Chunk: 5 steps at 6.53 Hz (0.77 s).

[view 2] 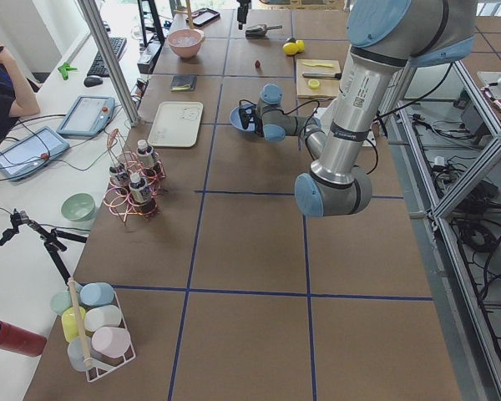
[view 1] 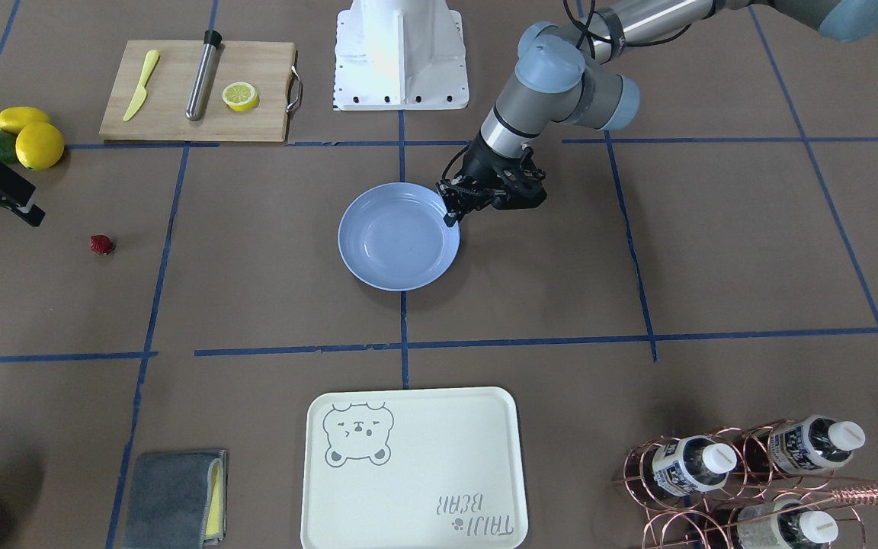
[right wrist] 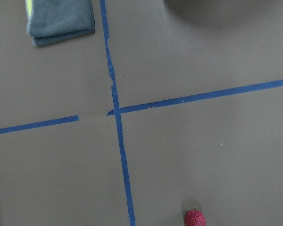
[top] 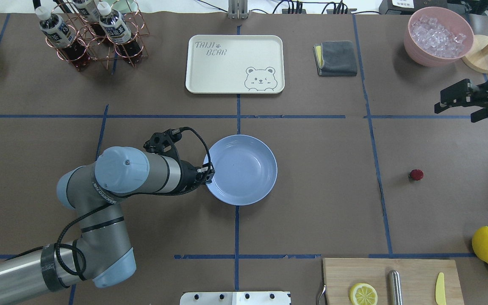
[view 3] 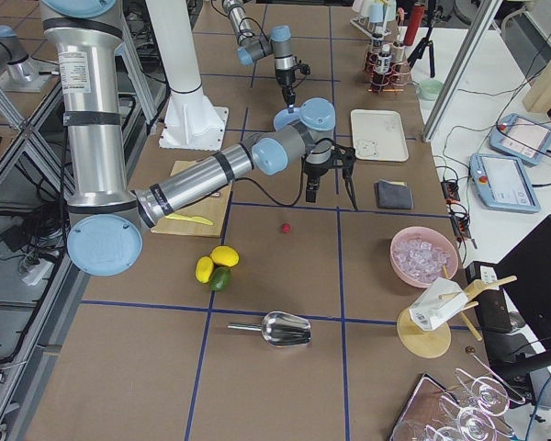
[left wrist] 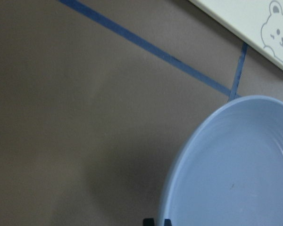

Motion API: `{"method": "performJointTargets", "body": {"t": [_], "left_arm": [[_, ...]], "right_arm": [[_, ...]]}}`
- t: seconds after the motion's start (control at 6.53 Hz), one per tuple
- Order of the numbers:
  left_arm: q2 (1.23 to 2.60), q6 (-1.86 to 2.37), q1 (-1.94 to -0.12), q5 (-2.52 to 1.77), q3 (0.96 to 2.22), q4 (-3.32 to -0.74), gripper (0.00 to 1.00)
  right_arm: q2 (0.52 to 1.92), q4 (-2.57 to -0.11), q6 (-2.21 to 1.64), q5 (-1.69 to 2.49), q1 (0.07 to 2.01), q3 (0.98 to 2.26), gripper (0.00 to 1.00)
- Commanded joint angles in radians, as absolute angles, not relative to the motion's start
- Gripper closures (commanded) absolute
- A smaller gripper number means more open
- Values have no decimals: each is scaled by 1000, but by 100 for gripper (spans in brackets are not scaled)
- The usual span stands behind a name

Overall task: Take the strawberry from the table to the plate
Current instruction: 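Slide the plate to table center with left gripper while right arm moves in, then release the plate and draw the left gripper back while the right gripper approaches the strawberry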

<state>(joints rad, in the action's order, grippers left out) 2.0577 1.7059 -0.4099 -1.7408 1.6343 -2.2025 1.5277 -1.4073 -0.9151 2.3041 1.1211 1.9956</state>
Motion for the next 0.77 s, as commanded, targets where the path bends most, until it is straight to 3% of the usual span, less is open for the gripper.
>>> {"method": "performJointTargets", "body": {"t": [0.0,0.31,0.46,0.61], "left_arm": [[2048,1683,-414,-1733,1637,-2200,100],[2030,1591,-466,-1795,1651,-2200,100],[2029,1591,-463,-1793,1648,-2200,1],[2031,1591,-463,-1795,1651,-2201,0]], "right_arm": [[1542,-1359,-951,2287,1091,1996,0],[1543,-1359,-951,2287,1088,1996,0],[1548,-1359,-951,2287,1078,1996,0],[1549,-1358,-951,2287,1074,1996,0]]}}
